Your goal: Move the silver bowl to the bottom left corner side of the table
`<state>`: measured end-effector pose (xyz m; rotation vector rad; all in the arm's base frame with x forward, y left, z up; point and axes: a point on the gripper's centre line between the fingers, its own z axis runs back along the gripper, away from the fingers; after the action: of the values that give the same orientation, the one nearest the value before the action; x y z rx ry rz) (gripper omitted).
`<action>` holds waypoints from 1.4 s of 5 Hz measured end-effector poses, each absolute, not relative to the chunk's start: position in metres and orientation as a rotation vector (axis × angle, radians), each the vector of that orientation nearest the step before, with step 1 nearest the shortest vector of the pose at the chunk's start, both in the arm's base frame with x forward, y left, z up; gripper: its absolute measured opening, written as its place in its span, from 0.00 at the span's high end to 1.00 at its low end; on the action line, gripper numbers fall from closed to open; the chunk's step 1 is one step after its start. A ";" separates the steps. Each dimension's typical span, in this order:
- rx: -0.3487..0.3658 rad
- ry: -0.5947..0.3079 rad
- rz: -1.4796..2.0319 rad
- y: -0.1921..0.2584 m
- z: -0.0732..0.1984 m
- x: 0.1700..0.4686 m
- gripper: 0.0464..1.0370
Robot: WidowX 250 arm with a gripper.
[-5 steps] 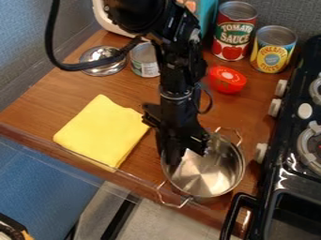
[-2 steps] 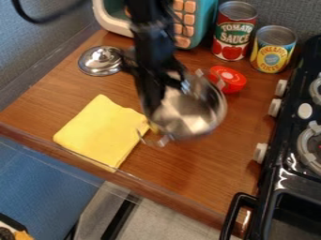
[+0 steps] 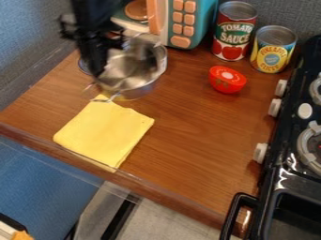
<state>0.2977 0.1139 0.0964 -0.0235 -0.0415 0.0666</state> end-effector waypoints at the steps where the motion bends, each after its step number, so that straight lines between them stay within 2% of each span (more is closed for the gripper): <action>1: 0.030 -0.012 0.135 0.162 0.080 0.303 0.97; 3: 0.091 0.031 0.221 0.246 0.053 0.294 0.97; 4: 0.111 0.055 0.188 0.251 0.043 0.282 0.97; 6: 0.134 0.053 0.130 0.237 0.042 0.257 0.97; 7: 0.146 0.047 0.124 0.235 0.041 0.255 0.95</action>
<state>0.2550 0.2351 0.0408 0.1458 0.0475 0.1239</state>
